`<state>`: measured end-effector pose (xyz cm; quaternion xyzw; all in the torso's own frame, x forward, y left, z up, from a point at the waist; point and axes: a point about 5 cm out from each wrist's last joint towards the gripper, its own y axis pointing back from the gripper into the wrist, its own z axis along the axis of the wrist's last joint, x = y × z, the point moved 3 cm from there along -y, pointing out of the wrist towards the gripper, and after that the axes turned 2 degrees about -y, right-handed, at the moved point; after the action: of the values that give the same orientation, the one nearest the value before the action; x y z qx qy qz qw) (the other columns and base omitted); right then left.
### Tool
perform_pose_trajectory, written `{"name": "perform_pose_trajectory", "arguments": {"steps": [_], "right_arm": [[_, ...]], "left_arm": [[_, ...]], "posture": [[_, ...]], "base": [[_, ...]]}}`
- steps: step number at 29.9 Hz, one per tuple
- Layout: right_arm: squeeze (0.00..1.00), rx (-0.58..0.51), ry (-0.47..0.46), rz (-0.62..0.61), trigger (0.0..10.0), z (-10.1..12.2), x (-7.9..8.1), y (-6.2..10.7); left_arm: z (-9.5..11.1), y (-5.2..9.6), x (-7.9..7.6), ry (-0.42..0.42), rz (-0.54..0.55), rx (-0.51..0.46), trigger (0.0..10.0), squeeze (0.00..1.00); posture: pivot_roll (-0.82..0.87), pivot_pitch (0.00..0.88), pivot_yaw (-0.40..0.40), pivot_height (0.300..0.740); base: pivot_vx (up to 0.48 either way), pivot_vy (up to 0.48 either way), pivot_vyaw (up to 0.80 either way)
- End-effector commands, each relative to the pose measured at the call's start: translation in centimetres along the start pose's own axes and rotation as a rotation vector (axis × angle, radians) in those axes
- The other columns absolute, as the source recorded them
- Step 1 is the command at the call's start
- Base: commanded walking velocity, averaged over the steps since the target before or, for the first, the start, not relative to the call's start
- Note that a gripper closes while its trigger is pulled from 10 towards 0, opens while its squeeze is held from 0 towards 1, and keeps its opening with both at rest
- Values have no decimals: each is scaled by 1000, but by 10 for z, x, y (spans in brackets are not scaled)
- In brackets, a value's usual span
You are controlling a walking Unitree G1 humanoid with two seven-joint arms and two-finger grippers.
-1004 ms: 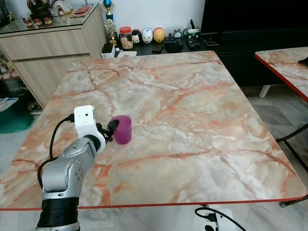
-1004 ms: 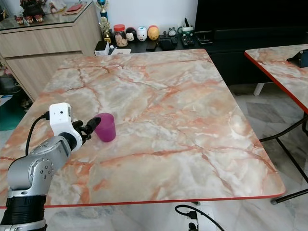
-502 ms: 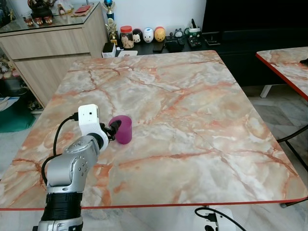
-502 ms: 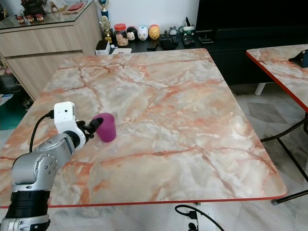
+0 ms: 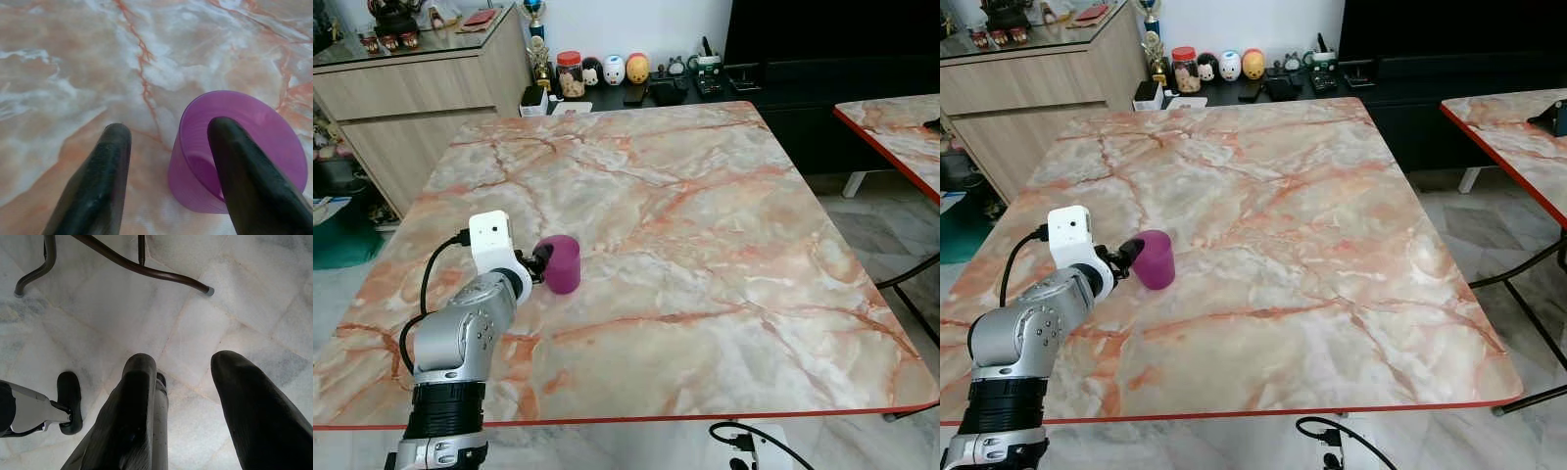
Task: Setting the table
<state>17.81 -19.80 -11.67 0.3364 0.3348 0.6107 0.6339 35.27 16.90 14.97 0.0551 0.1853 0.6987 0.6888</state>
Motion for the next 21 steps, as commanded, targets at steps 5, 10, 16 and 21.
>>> {"name": "perform_pose_trajectory", "arguments": {"steps": [5, 10, 16, 21], "right_arm": [[0, 12, 9, 14, 10000, -2, 4, 0], [0, 13, 10, 15, 10000, -2, 4, 0], [0, 13, 9, 15, 10000, -2, 4, 0], [0, 14, 7, 15, 10000, -2, 4, 0]], "left_arm": [[3, -1, 6, -6, 24, -2, 0, 0], [-1, -1, 6, -10, 19, 20, 157, 0], [-2, -2, 3, -4, 5, 28, 118, 0], [-1, -1, 3, -8, -15, 35, 0, 0]], "posture": [[-14, 0, 56, 707], [-15, 0, 56, 707], [-17, 0, 55, 707], [-14, 0, 55, 707]], "base": [[0, 0, 0], [0, 0, 0], [0, 0, 0], [0, 0, 0]]}}
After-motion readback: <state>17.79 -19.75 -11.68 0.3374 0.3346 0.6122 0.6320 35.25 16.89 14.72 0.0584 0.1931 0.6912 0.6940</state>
